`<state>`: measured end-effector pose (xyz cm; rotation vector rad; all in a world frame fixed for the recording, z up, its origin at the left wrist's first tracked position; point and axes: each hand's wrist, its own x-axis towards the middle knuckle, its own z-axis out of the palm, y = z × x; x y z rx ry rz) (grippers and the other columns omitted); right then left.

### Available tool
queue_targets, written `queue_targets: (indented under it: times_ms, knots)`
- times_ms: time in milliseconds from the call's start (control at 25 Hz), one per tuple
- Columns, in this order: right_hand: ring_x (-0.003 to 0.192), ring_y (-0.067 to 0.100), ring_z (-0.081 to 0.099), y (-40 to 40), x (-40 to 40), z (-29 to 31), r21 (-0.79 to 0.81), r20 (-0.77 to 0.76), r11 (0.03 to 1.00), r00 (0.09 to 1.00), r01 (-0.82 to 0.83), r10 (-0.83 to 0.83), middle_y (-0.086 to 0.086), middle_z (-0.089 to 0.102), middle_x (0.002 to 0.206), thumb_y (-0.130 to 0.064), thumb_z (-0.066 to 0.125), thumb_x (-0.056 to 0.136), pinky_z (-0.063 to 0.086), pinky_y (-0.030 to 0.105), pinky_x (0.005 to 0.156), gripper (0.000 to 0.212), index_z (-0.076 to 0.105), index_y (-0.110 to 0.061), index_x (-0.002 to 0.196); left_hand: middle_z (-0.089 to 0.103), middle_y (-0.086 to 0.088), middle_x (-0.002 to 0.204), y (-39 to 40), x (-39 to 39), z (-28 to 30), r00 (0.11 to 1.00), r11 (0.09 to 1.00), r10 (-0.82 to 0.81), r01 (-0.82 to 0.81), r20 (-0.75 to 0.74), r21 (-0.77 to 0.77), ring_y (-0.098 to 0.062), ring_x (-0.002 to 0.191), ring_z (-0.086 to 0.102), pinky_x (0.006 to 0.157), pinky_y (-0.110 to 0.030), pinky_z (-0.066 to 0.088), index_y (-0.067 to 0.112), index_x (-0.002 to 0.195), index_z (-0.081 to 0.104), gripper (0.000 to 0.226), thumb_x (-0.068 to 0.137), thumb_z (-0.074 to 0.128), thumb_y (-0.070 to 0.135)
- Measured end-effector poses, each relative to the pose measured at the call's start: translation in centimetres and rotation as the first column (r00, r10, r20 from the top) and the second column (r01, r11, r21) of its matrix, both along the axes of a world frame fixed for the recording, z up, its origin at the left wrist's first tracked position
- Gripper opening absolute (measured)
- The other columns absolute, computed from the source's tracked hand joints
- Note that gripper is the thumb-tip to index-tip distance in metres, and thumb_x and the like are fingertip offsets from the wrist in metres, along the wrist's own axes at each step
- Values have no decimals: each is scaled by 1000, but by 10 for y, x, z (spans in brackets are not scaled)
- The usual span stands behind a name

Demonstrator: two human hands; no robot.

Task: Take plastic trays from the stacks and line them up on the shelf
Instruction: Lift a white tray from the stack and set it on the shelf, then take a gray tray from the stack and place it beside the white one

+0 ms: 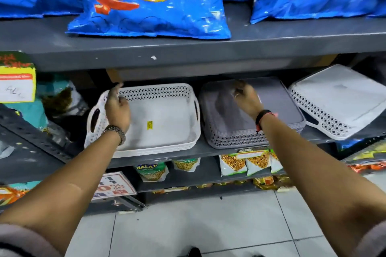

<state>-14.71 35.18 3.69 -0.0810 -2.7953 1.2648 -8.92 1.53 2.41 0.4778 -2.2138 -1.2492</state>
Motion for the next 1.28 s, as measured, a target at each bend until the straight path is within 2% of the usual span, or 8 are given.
queue_targets:
  times_ms: [200,320,480,640,720,880,1080,1280]
  knots:
    - [63,-8,54,108,6,13,-50,19,984,985,173,-172,3,54,88,2,41,91,43,6,58,23,54,-14,83,59,-12,110,120,-14,12,906,865,-421,386,45,321,-7,88,57,69,-11,49,-4,121,54,41,89,30,-12]
    - [80,12,55,168,13,5,-4,123,978,970,210,-208,13,56,93,0,47,87,42,13,68,17,59,-11,90,51,2,84,189,-11,12,823,823,-523,421,219,383,-3,72,44,64,-12,38,13,99,57,25,97,34,3]
    - [112,38,55,225,4,-32,-34,220,991,968,130,-119,29,59,118,-2,46,88,42,37,94,28,56,6,113,38,-5,63,241,-9,-8,780,936,-347,322,521,141,-14,56,35,57,-30,29,20,60,38,43,99,29,37]
    - [132,35,41,241,11,-42,-220,399,975,915,40,52,18,48,137,-21,37,98,33,40,111,40,44,-3,133,59,-31,99,268,1,-25,803,987,-151,87,577,137,-27,92,59,72,-29,39,-4,101,61,63,98,20,44]
    - [127,26,47,239,19,-49,-368,406,929,904,30,132,8,52,135,-39,30,99,36,37,110,46,48,-11,131,61,-34,107,270,8,-33,833,981,-122,17,539,195,-33,95,60,69,-31,37,-7,110,60,67,97,22,47]
    - [116,20,52,249,15,-41,-423,393,905,909,45,138,2,56,130,-50,30,94,34,38,110,56,57,-9,122,47,-6,66,268,21,-30,879,943,-69,-97,471,319,-14,64,45,57,-26,27,13,69,51,59,91,24,61]
    - [90,7,61,257,22,1,-640,213,768,966,26,145,1,61,114,-32,32,99,50,8,78,42,61,-5,112,64,-10,106,260,38,-6,963,872,-84,-54,257,486,-22,100,56,94,-34,43,8,105,62,55,95,29,51]
    - [84,-9,60,257,21,21,-727,8,686,999,-29,50,-1,61,109,-11,32,97,43,-3,60,36,58,2,117,58,-4,101,259,45,16,1000,793,18,-2,-20,610,-17,107,51,112,-35,34,13,102,56,32,99,31,32]
